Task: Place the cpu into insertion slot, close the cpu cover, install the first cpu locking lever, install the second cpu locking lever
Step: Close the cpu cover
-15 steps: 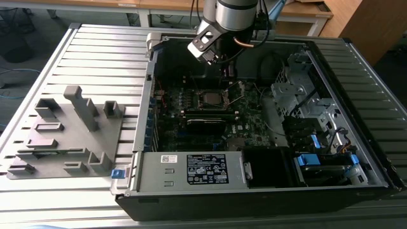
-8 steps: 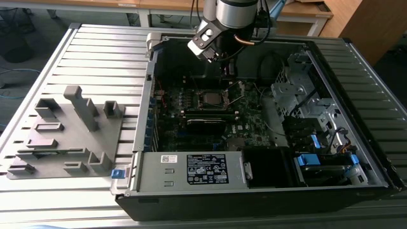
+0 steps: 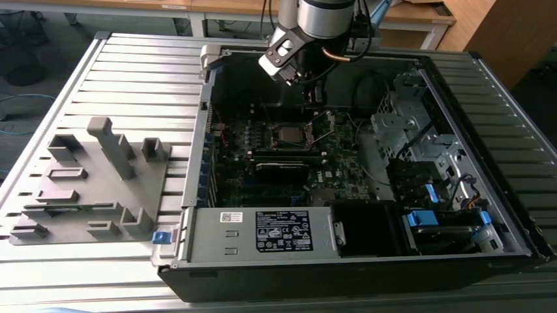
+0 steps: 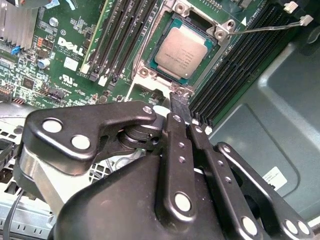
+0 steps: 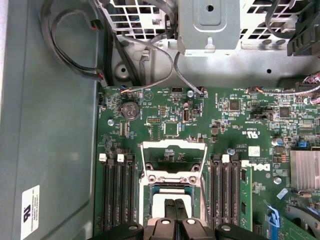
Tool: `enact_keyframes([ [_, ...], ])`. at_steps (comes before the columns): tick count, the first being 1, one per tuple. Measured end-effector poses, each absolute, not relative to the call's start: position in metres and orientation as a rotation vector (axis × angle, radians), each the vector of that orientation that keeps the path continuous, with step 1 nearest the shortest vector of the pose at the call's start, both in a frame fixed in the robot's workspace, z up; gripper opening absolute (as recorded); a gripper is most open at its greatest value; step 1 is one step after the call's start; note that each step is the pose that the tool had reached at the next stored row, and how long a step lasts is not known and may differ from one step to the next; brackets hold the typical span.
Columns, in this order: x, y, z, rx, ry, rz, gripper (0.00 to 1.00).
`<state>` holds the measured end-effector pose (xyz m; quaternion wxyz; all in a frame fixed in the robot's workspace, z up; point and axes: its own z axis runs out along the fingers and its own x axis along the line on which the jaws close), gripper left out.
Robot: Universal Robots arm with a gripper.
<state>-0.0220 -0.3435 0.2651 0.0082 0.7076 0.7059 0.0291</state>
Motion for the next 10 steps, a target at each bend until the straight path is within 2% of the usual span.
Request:
enact_keyframes([
  [10,-0.0201,-0.3434,0.2651,2.212,2.206,0.091,0.11],
])
